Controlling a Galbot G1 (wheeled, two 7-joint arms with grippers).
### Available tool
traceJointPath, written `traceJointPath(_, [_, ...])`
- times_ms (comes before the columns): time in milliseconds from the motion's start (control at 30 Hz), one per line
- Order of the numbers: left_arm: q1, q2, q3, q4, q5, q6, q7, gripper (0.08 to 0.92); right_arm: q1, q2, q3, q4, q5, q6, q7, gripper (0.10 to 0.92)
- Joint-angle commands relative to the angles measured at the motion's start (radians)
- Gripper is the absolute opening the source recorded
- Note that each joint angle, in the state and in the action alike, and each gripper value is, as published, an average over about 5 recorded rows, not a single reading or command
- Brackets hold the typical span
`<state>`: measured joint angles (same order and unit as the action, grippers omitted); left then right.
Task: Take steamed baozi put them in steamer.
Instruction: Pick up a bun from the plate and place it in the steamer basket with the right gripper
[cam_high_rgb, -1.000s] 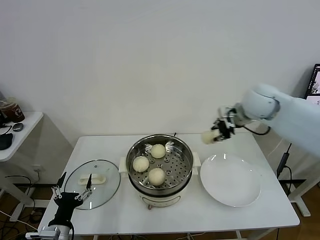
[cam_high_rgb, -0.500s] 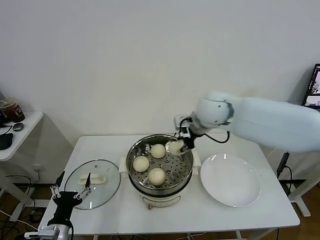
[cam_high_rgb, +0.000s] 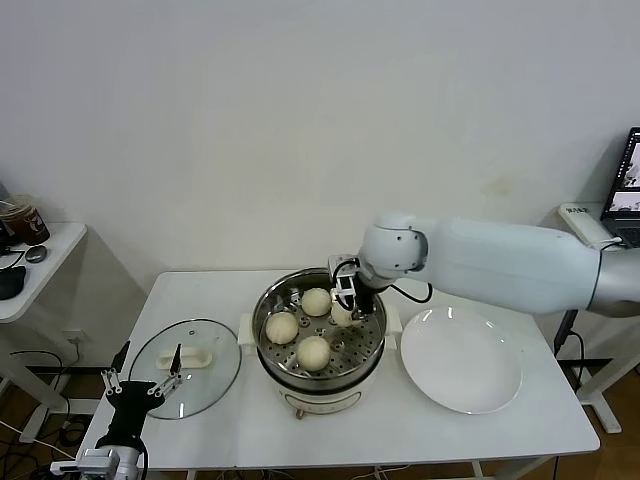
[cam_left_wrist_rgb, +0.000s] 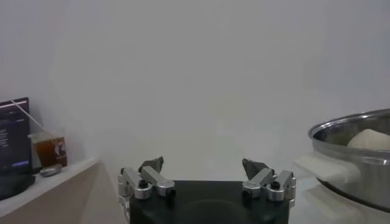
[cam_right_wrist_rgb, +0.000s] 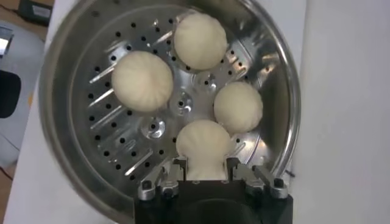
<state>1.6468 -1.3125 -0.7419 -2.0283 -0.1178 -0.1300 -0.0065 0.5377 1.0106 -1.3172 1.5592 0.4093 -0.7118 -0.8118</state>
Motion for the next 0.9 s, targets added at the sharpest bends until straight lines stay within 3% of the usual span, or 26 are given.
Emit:
traceJointPath(33, [-0.001, 0.001, -0.001, 0.002, -0.001, -0.001, 0.0, 0.823, -0.067, 0.032, -0.003, -0.034, -0.02, -0.016, 0.015, 0.422])
traceJointPath(300, [-0.001, -0.001, -0.002, 0.003, -0.003, -0.001, 0.0, 0.823, -0.071, 0.022, 0.011, -0.022, -0.023, -0.016, 0.012, 0.471])
traceJointPath(600, [-0.005, 0.001, -0.001, 0.003, -0.007, -0.001, 0.0, 0.823, -0.008, -0.067, 0.05, 0.061, -0.015, -0.016, 0.011, 0.735])
traceJointPath(733, [-0.012, 0.001, 0.005, 0.006, -0.008, 0.001, 0.0, 0.823, 0.026, -0.132, 0.101, 0.129, 0.002, -0.016, 0.027, 0.81])
traceJointPath(833, [-0.018, 0.003, 0.007, 0.01, -0.017, 0.001, 0.0, 0.823, 0.019, -0.197, 0.181, 0.184, 0.044, -0.015, 0.089, 0.821])
traceJointPath(900, [-0.022, 0.005, 0.006, 0.014, -0.03, -0.002, 0.0, 0.823, -0.025, -0.251, 0.26, 0.226, 0.108, -0.014, 0.207, 0.822])
